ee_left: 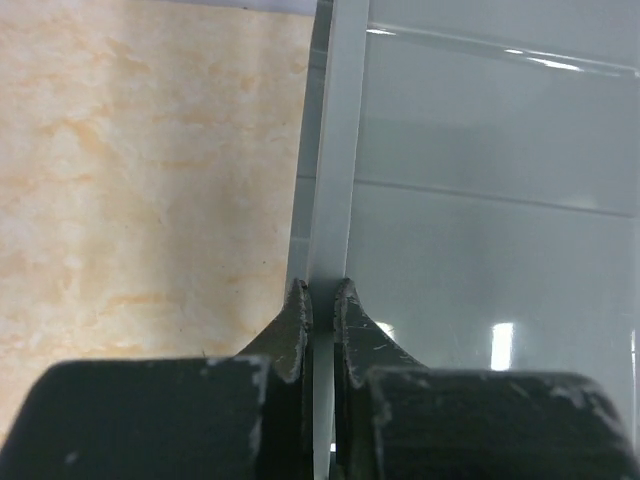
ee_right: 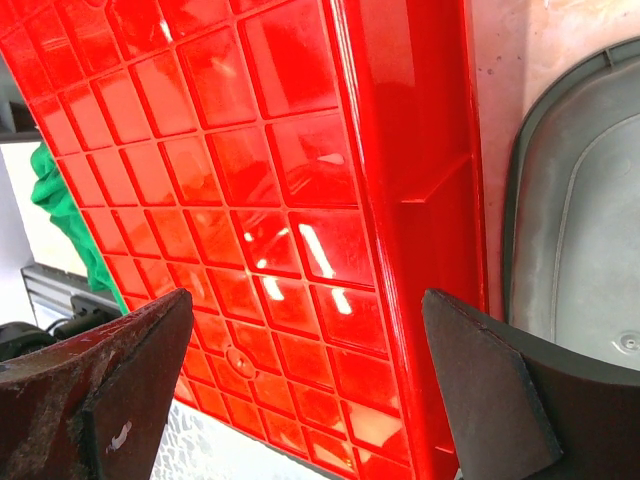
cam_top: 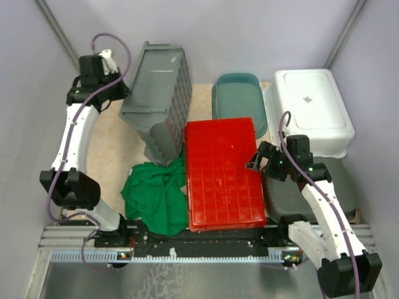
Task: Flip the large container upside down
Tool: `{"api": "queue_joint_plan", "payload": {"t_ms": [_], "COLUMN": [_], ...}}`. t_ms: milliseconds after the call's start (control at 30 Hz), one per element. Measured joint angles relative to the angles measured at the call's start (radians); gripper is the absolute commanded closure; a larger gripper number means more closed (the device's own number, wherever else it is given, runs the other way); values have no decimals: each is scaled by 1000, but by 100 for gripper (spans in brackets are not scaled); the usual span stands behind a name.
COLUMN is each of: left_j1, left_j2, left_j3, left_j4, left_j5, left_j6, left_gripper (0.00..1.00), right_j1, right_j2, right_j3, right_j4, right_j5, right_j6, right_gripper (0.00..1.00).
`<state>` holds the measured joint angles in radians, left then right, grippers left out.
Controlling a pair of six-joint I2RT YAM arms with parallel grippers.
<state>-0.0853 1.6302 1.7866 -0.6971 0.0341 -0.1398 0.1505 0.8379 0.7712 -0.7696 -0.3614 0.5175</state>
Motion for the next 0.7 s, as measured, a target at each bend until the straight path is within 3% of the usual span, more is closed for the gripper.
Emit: {"api": "queue_joint_plan", "payload": {"t_ms": [100,433,567,700], "left_j1": [129,426,498,520], "left_j2": [-17,-47,-27,6], "left_j3": [-50,-222,-257,-257], "left_j4": [33,167,138,75], "left_j5": [150,436,453,374], "left_j6": [-40,-116,-104,-67], "left_gripper": [100,100,100,96], "right_j1": [0,0,0,0], "right_j2": [1,54,82,114], "right_j3": [-11,-19,-19,-18], "right_j4": [4,27,42,47], "right_j5": [-1,-4,-9,-8], "right_j6": [0,0,0,-1], "right_gripper": [2,2,2,2]}}
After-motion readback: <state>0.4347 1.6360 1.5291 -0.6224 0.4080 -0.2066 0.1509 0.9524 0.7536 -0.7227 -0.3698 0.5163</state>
